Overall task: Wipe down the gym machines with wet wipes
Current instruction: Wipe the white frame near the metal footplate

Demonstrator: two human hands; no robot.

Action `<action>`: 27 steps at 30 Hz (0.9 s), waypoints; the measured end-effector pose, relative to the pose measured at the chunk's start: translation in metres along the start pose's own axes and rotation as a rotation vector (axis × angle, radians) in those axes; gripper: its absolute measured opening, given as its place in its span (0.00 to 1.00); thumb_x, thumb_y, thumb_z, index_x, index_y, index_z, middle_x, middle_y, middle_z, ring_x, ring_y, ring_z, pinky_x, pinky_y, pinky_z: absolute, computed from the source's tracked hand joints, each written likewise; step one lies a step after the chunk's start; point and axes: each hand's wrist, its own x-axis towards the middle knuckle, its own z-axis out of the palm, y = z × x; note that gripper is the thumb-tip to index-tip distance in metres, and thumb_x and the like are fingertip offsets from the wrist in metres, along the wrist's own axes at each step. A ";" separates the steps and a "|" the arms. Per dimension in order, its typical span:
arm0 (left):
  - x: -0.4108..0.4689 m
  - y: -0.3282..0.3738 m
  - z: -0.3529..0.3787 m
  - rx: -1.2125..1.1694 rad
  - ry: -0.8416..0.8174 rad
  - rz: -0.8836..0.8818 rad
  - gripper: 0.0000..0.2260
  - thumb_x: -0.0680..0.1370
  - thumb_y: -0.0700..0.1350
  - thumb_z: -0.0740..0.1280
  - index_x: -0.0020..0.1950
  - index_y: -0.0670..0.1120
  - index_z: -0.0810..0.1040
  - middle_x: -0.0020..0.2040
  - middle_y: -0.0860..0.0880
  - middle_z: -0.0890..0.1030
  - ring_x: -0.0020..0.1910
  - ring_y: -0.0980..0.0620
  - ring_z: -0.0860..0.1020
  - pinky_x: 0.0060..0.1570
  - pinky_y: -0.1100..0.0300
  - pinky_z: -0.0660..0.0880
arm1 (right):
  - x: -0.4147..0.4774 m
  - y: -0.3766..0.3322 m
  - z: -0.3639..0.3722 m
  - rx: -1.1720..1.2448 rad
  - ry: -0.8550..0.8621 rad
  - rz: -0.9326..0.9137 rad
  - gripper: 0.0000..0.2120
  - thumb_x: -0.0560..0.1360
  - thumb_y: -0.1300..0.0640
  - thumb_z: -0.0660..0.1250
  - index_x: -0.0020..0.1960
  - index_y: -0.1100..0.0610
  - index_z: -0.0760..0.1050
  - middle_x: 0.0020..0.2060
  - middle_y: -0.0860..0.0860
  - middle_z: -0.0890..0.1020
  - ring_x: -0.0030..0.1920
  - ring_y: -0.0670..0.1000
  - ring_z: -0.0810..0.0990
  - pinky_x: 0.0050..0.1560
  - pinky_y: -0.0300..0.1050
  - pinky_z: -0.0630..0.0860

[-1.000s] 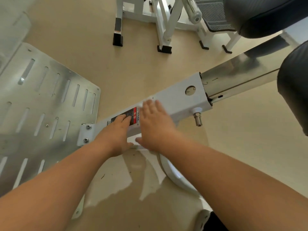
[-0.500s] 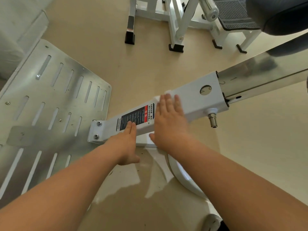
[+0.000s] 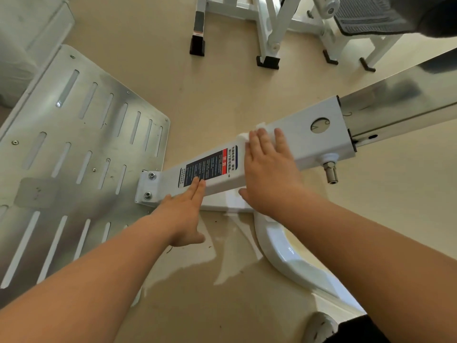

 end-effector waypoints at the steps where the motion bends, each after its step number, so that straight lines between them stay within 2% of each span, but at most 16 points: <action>1: 0.001 -0.001 0.001 -0.009 0.009 0.006 0.56 0.75 0.63 0.68 0.78 0.47 0.25 0.79 0.48 0.28 0.79 0.47 0.59 0.78 0.43 0.54 | -0.002 -0.008 0.003 0.024 0.017 -0.019 0.42 0.83 0.39 0.53 0.82 0.67 0.39 0.81 0.66 0.42 0.81 0.67 0.39 0.78 0.68 0.38; 4: 0.001 -0.005 0.005 -0.052 0.058 0.018 0.53 0.75 0.63 0.68 0.79 0.49 0.28 0.80 0.51 0.30 0.80 0.50 0.56 0.78 0.44 0.55 | -0.007 -0.053 0.016 0.057 0.090 -0.193 0.37 0.84 0.46 0.50 0.82 0.67 0.41 0.81 0.67 0.43 0.81 0.68 0.40 0.79 0.66 0.35; 7: -0.004 -0.015 0.015 -0.077 0.062 -0.037 0.51 0.76 0.61 0.68 0.81 0.49 0.33 0.82 0.51 0.35 0.81 0.49 0.55 0.78 0.47 0.56 | -0.002 -0.090 0.027 0.065 0.113 -0.341 0.34 0.85 0.47 0.49 0.82 0.65 0.41 0.81 0.65 0.43 0.81 0.66 0.39 0.77 0.63 0.33; 11: -0.011 -0.030 0.031 -0.111 -0.025 -0.171 0.52 0.75 0.60 0.70 0.82 0.47 0.34 0.82 0.49 0.37 0.81 0.48 0.53 0.78 0.46 0.56 | 0.005 -0.111 0.046 0.006 0.197 -0.398 0.34 0.85 0.47 0.46 0.82 0.64 0.40 0.81 0.64 0.38 0.80 0.66 0.34 0.77 0.65 0.31; 14: -0.012 -0.030 0.024 -0.175 0.022 -0.185 0.51 0.76 0.59 0.70 0.82 0.47 0.35 0.83 0.50 0.39 0.81 0.48 0.54 0.78 0.48 0.58 | -0.001 -0.099 0.058 -0.061 0.245 -0.412 0.36 0.84 0.48 0.47 0.81 0.65 0.35 0.79 0.65 0.33 0.79 0.66 0.30 0.76 0.67 0.28; 17: -0.005 -0.017 0.006 -0.260 0.206 -0.136 0.47 0.77 0.53 0.69 0.82 0.49 0.37 0.83 0.51 0.41 0.81 0.47 0.55 0.77 0.49 0.59 | -0.021 -0.072 0.062 -0.010 0.288 -0.309 0.36 0.83 0.50 0.46 0.80 0.66 0.33 0.77 0.66 0.29 0.77 0.66 0.26 0.73 0.68 0.23; 19: 0.001 -0.003 -0.010 -0.365 0.370 -0.081 0.45 0.76 0.50 0.68 0.83 0.49 0.40 0.83 0.50 0.45 0.81 0.48 0.53 0.78 0.49 0.58 | -0.035 -0.050 0.064 0.111 0.337 -0.211 0.38 0.82 0.49 0.51 0.80 0.66 0.34 0.78 0.65 0.30 0.79 0.64 0.28 0.74 0.66 0.24; 21: 0.003 0.014 -0.028 -0.480 0.509 -0.002 0.41 0.76 0.49 0.65 0.83 0.49 0.46 0.83 0.49 0.50 0.81 0.48 0.52 0.79 0.50 0.54 | -0.052 -0.029 0.063 0.278 0.410 -0.087 0.44 0.79 0.45 0.61 0.81 0.66 0.40 0.81 0.63 0.37 0.81 0.62 0.35 0.78 0.63 0.31; 23: 0.006 0.032 -0.042 -0.546 0.616 0.075 0.38 0.73 0.49 0.60 0.83 0.48 0.52 0.82 0.48 0.55 0.80 0.48 0.54 0.79 0.51 0.52 | -0.074 -0.017 0.060 0.450 0.484 0.057 0.47 0.76 0.43 0.65 0.82 0.65 0.46 0.82 0.61 0.44 0.83 0.59 0.40 0.81 0.61 0.40; 25: 0.008 0.045 -0.049 -0.601 0.683 0.124 0.37 0.71 0.49 0.57 0.81 0.46 0.58 0.80 0.47 0.61 0.79 0.47 0.58 0.78 0.50 0.54 | -0.095 -0.022 0.056 0.746 0.464 0.209 0.46 0.77 0.40 0.61 0.83 0.62 0.44 0.83 0.56 0.42 0.82 0.54 0.37 0.82 0.57 0.41; 27: 0.009 0.053 -0.050 -0.659 0.695 0.157 0.36 0.71 0.49 0.55 0.81 0.46 0.60 0.79 0.47 0.63 0.78 0.47 0.60 0.78 0.47 0.56 | -0.107 -0.039 0.051 1.145 0.404 0.364 0.44 0.78 0.39 0.57 0.82 0.54 0.37 0.81 0.49 0.34 0.80 0.45 0.30 0.82 0.52 0.39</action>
